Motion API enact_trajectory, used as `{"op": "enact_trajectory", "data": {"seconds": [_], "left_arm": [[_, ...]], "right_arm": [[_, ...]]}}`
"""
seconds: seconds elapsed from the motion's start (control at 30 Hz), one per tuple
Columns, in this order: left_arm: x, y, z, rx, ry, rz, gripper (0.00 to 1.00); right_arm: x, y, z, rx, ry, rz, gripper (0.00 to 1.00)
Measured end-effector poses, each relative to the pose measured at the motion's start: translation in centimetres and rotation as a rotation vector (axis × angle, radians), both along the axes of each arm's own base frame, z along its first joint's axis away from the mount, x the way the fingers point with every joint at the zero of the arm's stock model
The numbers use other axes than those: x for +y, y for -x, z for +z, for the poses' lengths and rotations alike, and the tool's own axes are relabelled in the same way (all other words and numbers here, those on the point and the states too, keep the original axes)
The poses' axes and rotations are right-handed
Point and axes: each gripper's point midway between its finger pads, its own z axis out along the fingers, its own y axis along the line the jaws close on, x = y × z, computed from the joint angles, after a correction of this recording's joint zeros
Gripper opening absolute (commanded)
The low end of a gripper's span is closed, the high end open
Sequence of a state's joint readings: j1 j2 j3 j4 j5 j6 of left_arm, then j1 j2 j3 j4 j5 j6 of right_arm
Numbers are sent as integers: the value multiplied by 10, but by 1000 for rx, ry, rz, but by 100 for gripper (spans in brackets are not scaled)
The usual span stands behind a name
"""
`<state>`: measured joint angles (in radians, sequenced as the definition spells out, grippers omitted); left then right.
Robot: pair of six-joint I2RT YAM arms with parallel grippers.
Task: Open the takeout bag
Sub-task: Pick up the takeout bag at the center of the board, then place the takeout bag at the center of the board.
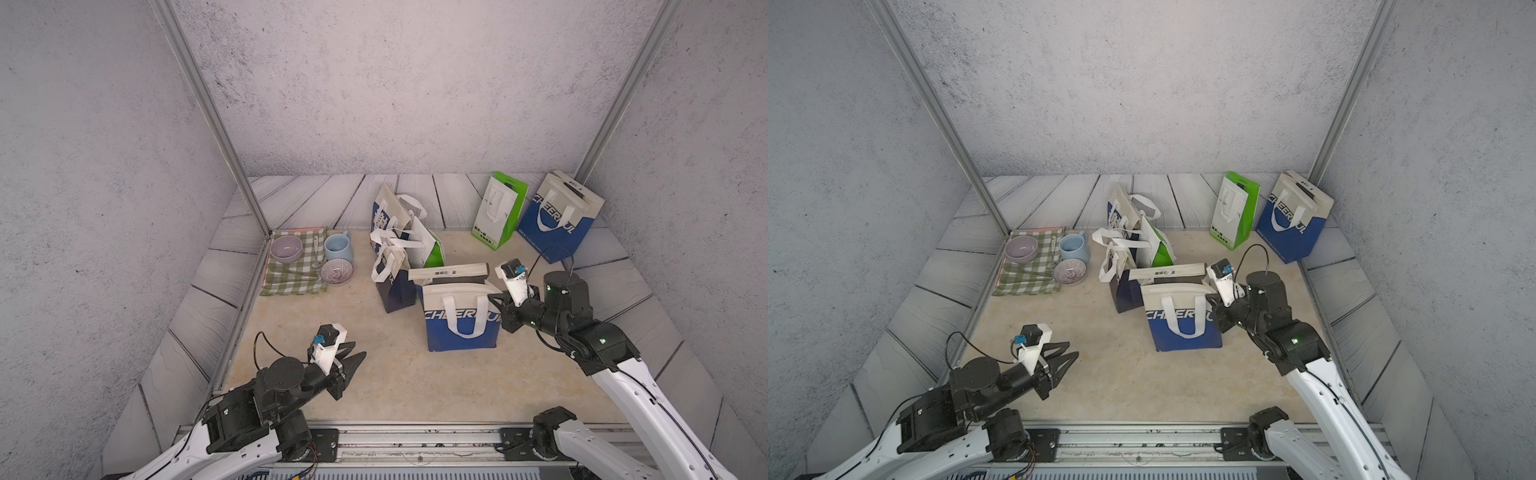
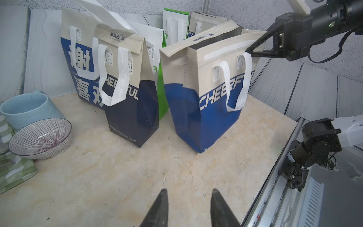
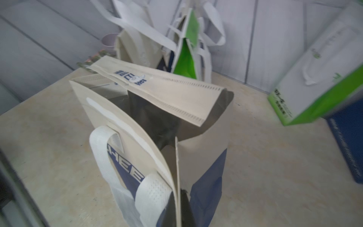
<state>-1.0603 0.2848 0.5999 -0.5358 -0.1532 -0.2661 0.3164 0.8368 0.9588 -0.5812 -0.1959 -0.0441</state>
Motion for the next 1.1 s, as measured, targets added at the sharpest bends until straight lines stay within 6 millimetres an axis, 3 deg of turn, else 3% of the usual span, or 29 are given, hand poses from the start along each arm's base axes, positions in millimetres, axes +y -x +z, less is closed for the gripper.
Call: {"op": "enact_trajectory", "data": {"seconds": [0.23, 0.6, 0.9, 1.0, 1.1], "left_arm": [[5, 5, 0, 10, -19, -10, 36], [8, 11, 4, 3, 7, -31, 34], [7, 12, 4, 7, 7, -45, 34], [6, 12, 4, 8, 6, -45, 34], [6, 13, 3, 8, 6, -45, 34]], "right_arm": [[-82, -42, -32, 18, 35, -393, 0], [-189, -142, -29, -56, 41, -778, 0], [-267, -184, -29, -106, 43, -955, 0], [-283, -188, -33, -98, 34, -982, 2], [-286, -188, -35, -92, 18, -979, 8]]}}
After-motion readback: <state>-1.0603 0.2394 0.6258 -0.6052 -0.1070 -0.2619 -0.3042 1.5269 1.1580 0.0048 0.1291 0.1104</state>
